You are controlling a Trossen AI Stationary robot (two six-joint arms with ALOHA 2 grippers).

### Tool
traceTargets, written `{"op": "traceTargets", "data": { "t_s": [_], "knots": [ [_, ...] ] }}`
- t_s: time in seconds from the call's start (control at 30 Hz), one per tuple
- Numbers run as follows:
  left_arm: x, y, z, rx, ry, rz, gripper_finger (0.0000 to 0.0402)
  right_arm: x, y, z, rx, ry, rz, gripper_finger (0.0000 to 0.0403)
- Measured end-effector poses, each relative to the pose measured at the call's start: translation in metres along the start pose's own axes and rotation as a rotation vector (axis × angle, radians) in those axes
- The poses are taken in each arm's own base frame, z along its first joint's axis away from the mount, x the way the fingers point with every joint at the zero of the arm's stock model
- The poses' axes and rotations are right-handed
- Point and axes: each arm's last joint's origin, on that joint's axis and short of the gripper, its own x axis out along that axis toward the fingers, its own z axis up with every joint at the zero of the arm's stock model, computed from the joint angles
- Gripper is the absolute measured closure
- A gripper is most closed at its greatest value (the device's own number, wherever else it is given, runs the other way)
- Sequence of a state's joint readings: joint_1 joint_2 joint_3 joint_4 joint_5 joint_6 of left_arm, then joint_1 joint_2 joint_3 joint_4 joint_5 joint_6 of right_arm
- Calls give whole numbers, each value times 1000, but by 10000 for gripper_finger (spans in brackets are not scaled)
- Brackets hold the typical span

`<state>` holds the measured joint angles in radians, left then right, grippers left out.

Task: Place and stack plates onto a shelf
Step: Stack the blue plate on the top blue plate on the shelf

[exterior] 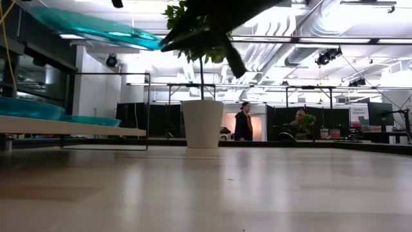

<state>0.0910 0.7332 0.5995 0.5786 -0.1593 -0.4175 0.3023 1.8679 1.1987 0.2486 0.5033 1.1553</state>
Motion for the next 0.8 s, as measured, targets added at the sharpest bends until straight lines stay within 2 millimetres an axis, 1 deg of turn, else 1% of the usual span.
{"op": "traceTargets", "data": {
  "t_s": [0.1, 0.17, 0.27, 0.33, 0.43, 0.63, 0.7, 0.8],
  "knots": [
    [-1, 0, 2, 0, -7, -3, 255, 13, 6, 35, -27, -50, -60, 403],
    [-1, 0, 1, 0, -5, -2, 255, 20, 3, 56, -16, -85, -96, 403],
    [-1, 0, 2, 0, -5, -2, 255, 28, -8, 78, 25, -130, -132, 403],
    [-1, 0, 1, 1, -1, 0, 255, 32, -14, 86, 59, -151, -148, 403],
    [-1, 0, 1, 2, 2, 1, 255, 42, -24, 85, 109, -158, -169, 403],
    [-1, 1, -1, 20, 20, 9, 255, 75, -40, 60, 231, -168, -124, 403],
    [-1, 1, -2, 39, 26, 11, 255, 88, -41, 54, 253, -164, -124, 403],
    [-1, 1, -1, 42, 25, 11, 255, 108, -36, 50, 266, -160, -104, 403]
  ]
}}
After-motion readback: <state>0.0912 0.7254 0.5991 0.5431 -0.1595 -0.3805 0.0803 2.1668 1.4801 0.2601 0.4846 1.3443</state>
